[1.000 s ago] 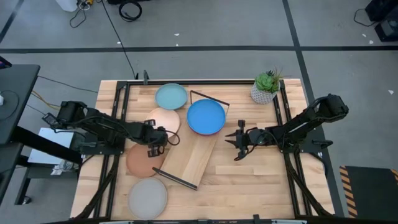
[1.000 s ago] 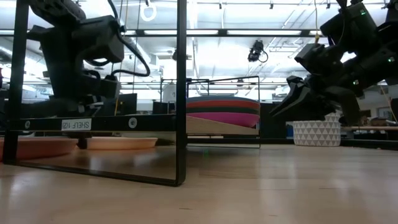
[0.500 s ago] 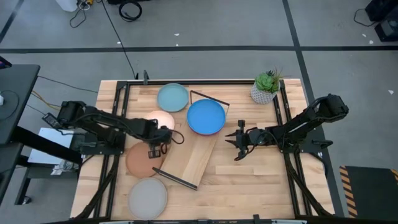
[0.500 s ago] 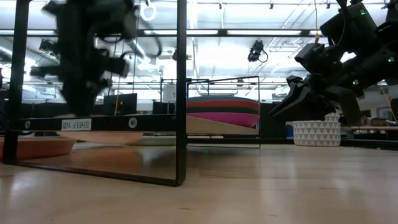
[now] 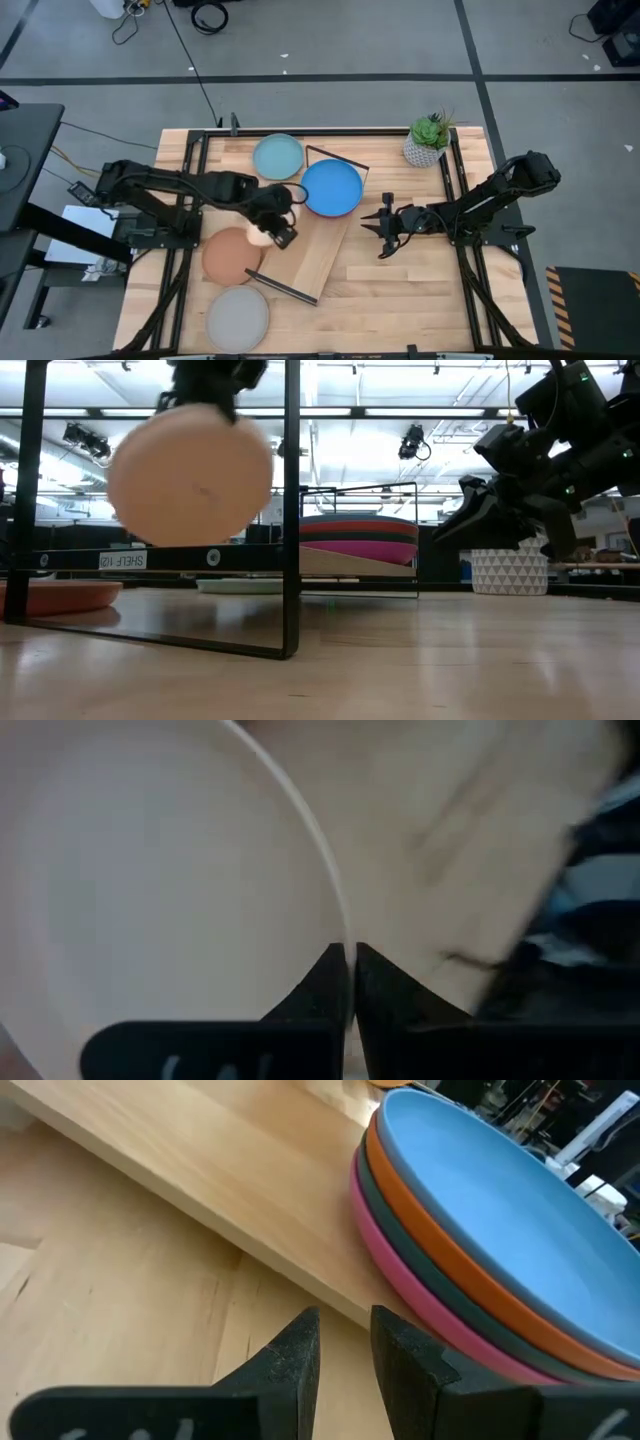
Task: Place and stack plates onto a shelf
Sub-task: Put the light brown plate on the shelf
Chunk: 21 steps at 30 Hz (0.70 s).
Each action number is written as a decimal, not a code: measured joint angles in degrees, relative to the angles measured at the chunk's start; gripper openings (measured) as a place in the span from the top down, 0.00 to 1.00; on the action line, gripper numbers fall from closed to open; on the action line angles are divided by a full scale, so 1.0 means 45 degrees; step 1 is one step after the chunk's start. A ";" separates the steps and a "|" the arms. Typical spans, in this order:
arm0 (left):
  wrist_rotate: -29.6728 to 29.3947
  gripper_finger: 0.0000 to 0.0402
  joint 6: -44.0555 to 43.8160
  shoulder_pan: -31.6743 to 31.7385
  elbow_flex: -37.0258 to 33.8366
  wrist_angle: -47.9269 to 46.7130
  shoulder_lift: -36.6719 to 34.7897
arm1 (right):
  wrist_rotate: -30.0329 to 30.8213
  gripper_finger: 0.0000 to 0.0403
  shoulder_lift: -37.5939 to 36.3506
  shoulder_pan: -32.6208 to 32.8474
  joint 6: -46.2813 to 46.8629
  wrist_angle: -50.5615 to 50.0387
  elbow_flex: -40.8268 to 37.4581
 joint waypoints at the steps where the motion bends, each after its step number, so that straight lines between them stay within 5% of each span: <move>1: 0.0181 0.96 -0.0064 -0.0123 0.0181 0.0455 0.0190 | -0.0002 0.76 0.0000 0.0000 0.0000 0.0028 0.0000; 5: 0.0653 0.96 0.0572 -0.0886 0.1288 0.1275 0.1308 | -0.0003 0.76 0.0000 0.0000 -0.0052 0.0052 0.0000; 13: 0.0214 0.96 0.1285 -0.1876 0.3491 -0.0532 0.3578 | -0.0008 0.76 0.0000 0.0000 -0.0102 0.0076 0.0000; 21: 0.0045 0.91 0.2869 -0.2287 0.3946 -0.1066 0.4571 | -0.0459 0.76 0.0000 0.0000 -0.0068 0.0154 0.0000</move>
